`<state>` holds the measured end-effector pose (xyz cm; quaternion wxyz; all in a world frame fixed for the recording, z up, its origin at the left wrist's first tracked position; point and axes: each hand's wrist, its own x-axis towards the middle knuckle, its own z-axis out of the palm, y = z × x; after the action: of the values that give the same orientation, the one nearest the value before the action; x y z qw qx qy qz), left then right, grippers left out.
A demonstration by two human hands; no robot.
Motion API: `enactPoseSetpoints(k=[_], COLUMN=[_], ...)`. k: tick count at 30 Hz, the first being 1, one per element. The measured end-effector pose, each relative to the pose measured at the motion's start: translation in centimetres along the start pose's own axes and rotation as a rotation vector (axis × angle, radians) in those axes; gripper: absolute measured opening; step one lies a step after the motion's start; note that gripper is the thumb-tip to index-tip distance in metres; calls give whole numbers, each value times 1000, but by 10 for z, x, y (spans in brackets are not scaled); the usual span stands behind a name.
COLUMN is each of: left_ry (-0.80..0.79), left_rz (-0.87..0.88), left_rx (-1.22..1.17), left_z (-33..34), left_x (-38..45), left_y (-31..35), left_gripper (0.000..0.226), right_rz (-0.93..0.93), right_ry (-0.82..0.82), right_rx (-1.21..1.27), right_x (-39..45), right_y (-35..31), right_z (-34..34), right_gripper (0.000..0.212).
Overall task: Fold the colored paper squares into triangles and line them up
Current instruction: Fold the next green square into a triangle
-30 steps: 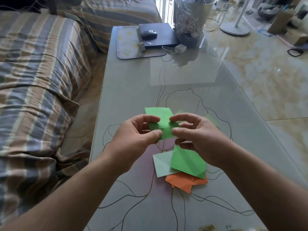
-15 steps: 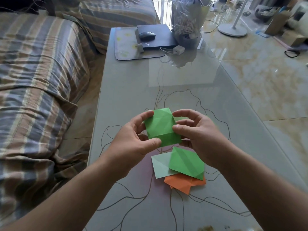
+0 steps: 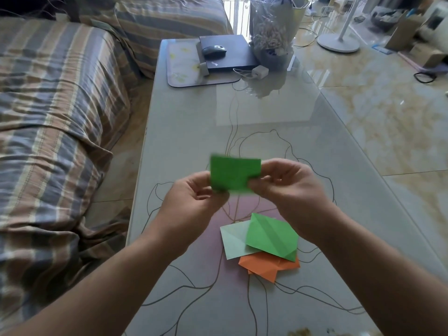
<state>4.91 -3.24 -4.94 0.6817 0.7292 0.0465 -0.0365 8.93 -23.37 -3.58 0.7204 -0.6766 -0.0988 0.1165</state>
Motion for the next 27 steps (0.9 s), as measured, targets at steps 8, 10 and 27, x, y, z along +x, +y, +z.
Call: enactPoseSetpoints(k=[8, 10, 27], left_ry=[85, 14, -208], left_rz=[-184, -264, -238], left_rx=[-493, -584, -370], left_z=[-6, -10, -14], left_x=[8, 9, 5], left_y=[9, 13, 21], left_gripper=[31, 43, 56], right_rz=[-284, -259, 23], right_ry=[-71, -106, -172], right_rx=[-684, -655, -69], right_x=[-6, -8, -9], right_y=[10, 11, 6], right_z=[0, 0, 3], right_gripper=[21, 19, 10])
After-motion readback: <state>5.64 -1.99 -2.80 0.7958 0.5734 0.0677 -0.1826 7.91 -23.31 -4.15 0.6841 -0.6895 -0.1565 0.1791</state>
